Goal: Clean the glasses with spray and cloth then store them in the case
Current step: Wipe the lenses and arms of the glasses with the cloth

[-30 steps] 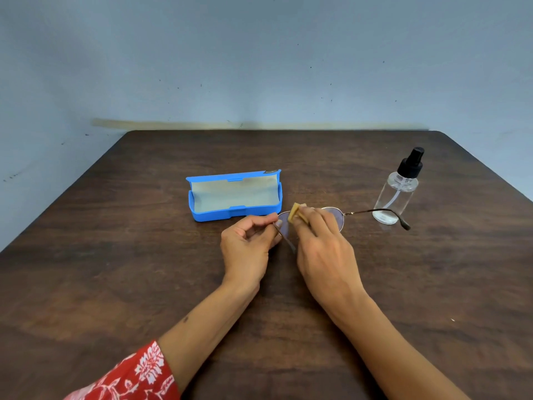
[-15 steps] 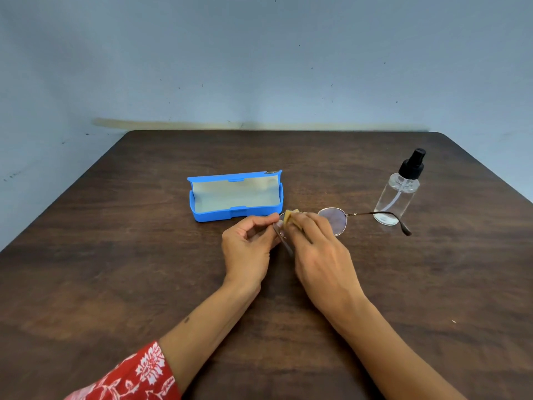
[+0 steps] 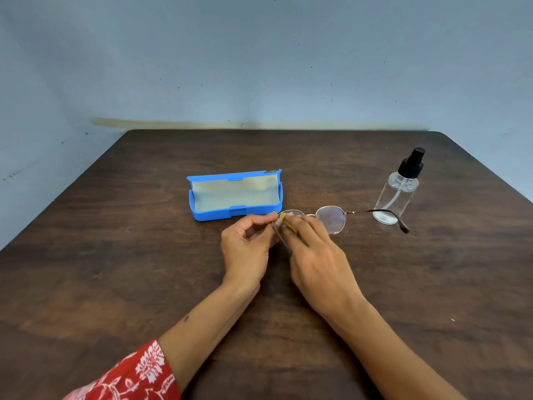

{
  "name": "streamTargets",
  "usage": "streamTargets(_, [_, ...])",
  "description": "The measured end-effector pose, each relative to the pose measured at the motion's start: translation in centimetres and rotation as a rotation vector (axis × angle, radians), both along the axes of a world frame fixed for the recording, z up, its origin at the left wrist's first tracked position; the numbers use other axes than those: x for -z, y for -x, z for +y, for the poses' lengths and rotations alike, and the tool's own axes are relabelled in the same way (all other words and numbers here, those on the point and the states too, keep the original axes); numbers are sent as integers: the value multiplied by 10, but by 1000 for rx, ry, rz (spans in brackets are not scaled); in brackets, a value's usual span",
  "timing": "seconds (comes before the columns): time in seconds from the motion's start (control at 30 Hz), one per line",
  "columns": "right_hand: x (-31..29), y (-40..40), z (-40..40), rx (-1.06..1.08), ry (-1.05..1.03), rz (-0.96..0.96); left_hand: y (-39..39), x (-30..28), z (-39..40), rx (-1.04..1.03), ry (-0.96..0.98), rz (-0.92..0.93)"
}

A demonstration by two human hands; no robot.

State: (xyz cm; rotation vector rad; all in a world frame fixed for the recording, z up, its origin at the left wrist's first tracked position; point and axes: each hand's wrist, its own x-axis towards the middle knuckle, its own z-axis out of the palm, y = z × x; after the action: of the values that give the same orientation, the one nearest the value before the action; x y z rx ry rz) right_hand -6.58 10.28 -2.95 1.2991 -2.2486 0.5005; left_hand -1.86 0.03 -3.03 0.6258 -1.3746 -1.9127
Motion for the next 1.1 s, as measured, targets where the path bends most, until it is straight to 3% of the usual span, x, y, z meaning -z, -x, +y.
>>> streamTargets(0.13, [-2,6,-1,80,52,-64,0,0,0,5,15,-16])
streamTargets(0.27, [2,-3,-2,0,-1,-43,0,0,0,-11,10,1])
streamTargets(0.43, [0,2,-1,82,34,-60,1,-1,1,-16,-14,-4])
streamTargets(1.1, [-4,-4,-1,14,21,-41,0,-3,1,-19,-18,-8])
